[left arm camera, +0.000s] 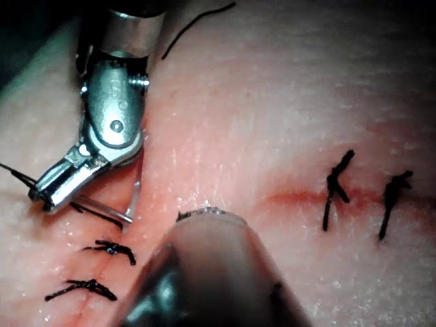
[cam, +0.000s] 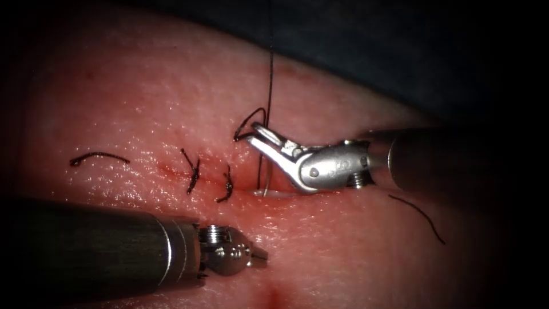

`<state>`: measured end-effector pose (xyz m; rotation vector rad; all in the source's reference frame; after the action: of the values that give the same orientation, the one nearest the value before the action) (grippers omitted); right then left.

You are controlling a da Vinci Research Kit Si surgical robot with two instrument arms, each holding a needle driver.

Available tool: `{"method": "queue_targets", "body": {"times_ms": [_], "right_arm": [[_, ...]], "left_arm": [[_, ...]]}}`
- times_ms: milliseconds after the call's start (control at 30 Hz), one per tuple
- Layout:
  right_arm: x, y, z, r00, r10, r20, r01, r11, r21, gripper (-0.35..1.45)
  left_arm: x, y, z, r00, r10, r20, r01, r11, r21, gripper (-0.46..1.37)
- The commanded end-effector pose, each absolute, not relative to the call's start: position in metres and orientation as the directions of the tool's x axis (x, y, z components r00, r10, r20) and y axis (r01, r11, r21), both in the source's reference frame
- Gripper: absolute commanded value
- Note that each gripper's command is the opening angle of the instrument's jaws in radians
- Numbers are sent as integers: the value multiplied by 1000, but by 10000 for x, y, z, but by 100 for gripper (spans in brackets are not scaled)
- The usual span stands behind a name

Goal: Wound Closure
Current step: Using the right gripper pierce the needle through the bottom of the incision

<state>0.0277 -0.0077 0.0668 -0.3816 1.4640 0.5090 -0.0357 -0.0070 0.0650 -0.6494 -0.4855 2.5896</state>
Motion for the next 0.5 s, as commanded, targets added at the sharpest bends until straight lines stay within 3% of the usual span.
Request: {"method": "queue_targets", "body": {"times_ms": [33,500], "right_arm": [[277,-77,669,33,95,-995,-545,836,62,-35],[287,-70,674,28,126,-992,-505,858,95,-35]], "left_arm": [[-356,-69,649,-798,479,-366,-314,-848,-427,-35],[-339,-42,633,-765,492,-414,-331,-853,-402,-35]]}}
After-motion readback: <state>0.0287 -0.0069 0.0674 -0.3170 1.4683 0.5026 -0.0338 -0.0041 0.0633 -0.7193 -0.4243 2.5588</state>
